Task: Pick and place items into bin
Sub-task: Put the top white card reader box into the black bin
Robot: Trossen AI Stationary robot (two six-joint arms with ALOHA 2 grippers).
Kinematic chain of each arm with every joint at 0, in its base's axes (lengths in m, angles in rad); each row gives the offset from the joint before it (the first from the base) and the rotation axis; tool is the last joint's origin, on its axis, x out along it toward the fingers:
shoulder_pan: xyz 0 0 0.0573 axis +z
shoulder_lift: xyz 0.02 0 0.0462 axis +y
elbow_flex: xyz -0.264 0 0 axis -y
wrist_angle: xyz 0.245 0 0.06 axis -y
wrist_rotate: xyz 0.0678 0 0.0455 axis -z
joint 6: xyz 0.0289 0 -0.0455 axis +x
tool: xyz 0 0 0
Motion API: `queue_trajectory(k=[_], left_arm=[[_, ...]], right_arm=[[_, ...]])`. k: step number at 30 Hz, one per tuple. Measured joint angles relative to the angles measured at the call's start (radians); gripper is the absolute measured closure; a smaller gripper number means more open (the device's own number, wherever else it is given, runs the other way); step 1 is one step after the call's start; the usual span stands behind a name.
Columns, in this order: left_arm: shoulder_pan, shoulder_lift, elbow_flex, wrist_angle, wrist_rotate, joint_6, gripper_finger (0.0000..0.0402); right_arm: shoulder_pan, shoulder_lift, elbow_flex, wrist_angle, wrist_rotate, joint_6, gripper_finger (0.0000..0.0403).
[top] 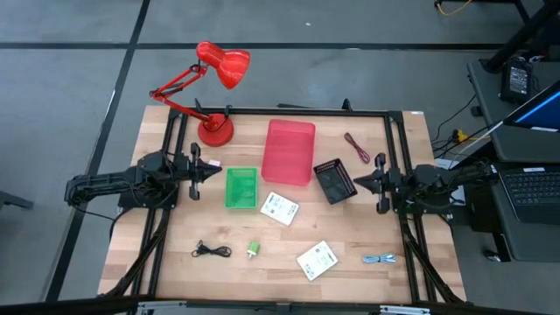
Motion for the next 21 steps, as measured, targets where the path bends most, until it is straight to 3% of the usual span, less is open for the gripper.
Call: queue_trajectory(k=[11, 21], left_arm=[[0.0, 0.01, 0.001, -0.004, -0.063, -0.017, 0.0399], [0.0, 0.176, 0.051, 0.009, -0.143, -0.037, 0.04]], right_arm=[[0.0, 0.0, 0.003, 0.014, 0.075, -0.054, 0.0402], [0.0, 0.041, 0.024, 0.012, 0.154, -0.033, 0.0403]])
